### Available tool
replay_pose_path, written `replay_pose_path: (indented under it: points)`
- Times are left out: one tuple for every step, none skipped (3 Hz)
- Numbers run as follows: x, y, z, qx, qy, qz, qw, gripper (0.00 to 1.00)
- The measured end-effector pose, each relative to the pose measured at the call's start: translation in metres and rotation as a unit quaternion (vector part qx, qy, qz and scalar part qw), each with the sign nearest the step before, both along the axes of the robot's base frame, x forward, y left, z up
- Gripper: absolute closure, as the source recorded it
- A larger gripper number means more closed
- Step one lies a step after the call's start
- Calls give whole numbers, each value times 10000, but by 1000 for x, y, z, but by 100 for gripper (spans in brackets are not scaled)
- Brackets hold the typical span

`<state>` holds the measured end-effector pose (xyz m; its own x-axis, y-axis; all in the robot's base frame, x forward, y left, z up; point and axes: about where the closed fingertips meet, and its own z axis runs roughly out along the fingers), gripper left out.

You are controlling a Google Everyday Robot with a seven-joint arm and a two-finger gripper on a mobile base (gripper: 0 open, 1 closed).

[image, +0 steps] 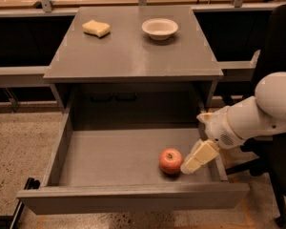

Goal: Pick apple from top drawer and place on counter

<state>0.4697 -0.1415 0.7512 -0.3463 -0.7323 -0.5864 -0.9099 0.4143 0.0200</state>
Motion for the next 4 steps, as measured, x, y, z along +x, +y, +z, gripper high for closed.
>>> replay_pose_path:
  points:
    - [8, 21, -27, 156, 160, 100, 9997, 0]
    - [18, 41, -57, 315, 276, 178, 9990, 0]
    - [32, 55, -85, 355, 316, 207, 9987, 0]
    - [38, 62, -107, 370, 416, 194, 9983, 0]
